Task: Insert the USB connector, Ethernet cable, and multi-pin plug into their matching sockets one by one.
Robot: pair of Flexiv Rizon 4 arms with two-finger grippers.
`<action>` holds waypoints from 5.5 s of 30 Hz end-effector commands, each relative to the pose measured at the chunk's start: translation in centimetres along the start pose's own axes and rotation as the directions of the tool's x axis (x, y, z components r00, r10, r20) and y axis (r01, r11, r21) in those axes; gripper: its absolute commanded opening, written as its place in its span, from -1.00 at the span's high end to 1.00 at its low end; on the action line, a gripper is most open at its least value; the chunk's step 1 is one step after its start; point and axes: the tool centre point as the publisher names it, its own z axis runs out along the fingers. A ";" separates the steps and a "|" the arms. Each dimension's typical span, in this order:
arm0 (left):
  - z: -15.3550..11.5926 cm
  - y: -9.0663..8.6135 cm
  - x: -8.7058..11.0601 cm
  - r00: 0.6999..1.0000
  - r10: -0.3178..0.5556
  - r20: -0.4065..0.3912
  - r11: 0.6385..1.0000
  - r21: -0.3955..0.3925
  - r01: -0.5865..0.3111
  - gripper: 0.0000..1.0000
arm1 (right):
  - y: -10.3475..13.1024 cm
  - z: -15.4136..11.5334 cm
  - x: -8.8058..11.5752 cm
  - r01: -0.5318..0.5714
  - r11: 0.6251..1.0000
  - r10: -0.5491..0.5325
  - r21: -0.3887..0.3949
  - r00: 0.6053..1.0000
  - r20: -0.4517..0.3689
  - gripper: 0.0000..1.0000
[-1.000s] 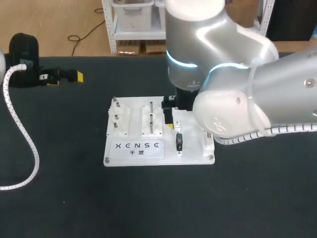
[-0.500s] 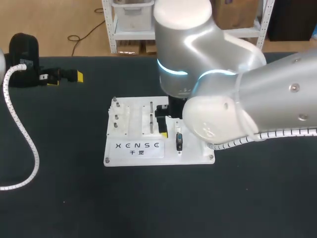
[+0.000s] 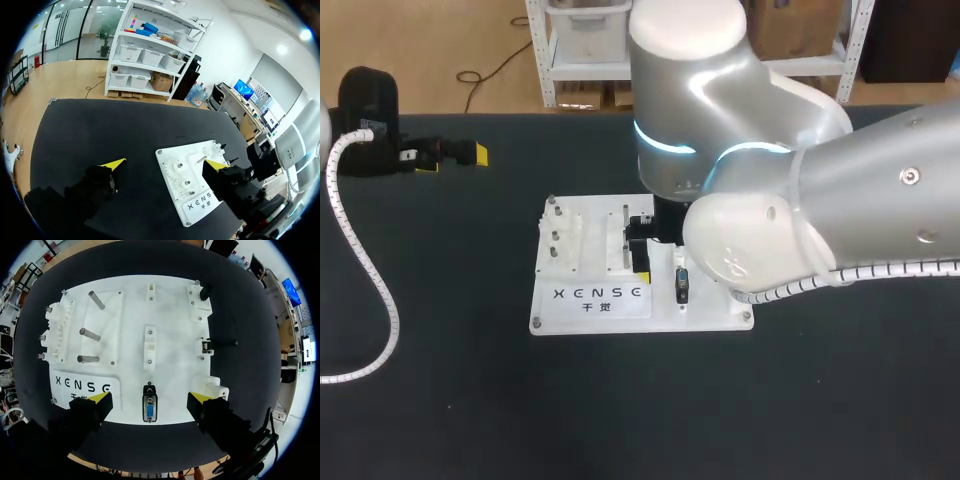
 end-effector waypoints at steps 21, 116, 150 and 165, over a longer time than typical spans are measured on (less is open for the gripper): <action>0.0 -0.1 -0.1 1.000 -0.001 -0.006 1.000 -0.007 0.001 -1.00 | 0.1 0.5 0.6 -0.022 1.000 0.022 0.011 1.000 -0.003 -1.00; 0.0 -0.1 -0.1 1.000 -0.001 -0.006 1.000 -0.007 0.001 -1.00 | -7.8 -3.7 0.9 -0.117 0.992 0.109 0.040 0.980 0.166 1.00; 0.0 -0.1 -0.1 1.000 -0.001 -0.006 1.000 -0.007 0.001 -1.00 | -7.5 1.0 1.3 -0.112 0.992 0.106 0.056 0.988 0.109 1.00; 0.0 -0.1 -0.1 1.000 -0.001 -0.006 1.000 -0.007 0.001 -1.00 | -8.7 5.3 2.0 -0.118 0.989 0.114 0.095 0.993 0.039 1.00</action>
